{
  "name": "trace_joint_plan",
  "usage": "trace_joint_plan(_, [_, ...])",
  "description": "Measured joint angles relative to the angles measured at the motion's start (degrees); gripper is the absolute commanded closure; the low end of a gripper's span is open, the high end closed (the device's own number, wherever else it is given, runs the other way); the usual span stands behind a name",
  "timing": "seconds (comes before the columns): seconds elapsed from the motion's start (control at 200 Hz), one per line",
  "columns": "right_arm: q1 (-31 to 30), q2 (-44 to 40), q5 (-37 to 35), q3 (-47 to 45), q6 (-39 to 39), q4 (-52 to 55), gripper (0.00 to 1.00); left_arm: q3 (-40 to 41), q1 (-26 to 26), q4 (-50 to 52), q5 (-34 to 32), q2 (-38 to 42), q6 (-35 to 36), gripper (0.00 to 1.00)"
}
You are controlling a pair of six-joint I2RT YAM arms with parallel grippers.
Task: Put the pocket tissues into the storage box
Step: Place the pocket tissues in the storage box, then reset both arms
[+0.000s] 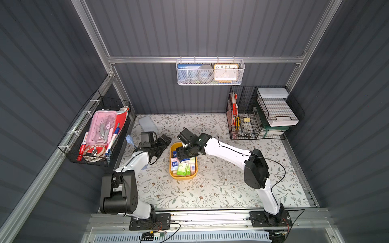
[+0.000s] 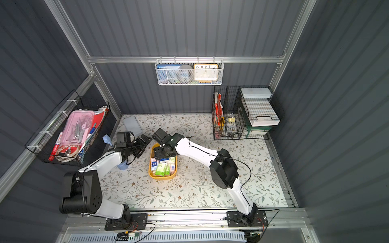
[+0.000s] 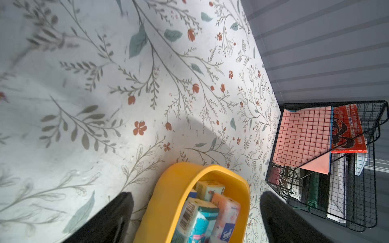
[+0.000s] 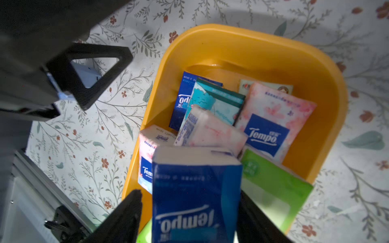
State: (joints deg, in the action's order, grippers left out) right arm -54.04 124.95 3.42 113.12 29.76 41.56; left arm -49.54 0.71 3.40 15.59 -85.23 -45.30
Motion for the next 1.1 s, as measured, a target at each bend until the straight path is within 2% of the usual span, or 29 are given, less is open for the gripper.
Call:
trace_joint_plan(0.35, [0.1,0.0,-3.5,0.0,-1.3,-0.3,0.01,-1.9,-0.3,4.5,-2.7,1.5,4.0,0.01])
trace_joint_plan(0.54, [1.6,-0.7,-5.7,0.2,-2.7,0.0,0.01,-5.6,-0.4,8.1,-4.8,1.6,7.3,0.01])
trace_joint_plan(0.72, [4.4,-4.5,-11.0,-1.2,-5.7,-0.5,0.01,-10.6,-0.4,10.5,-8.4,1.8,14.6,0.01])
trace_joint_plan(0.881, [10.6,-18.4,-15.4,-15.0,-11.4,-6.5,0.01,-13.0,-0.4,9.2,-15.1,1.7,22.9,0.01])
trace_joint_plan(0.976, [18.4,-28.3,-16.5,-27.4,-16.8,-14.9,0.01,-11.3,-0.4,5.4,-18.7,1.0,27.5,0.01])
trace_joint_plan(1.101, [29.5,-38.5,-18.0,-44.4,-23.4,-26.6,0.01,-4.3,-0.4,-2.9,-21.2,-0.7,32.8,0.01])
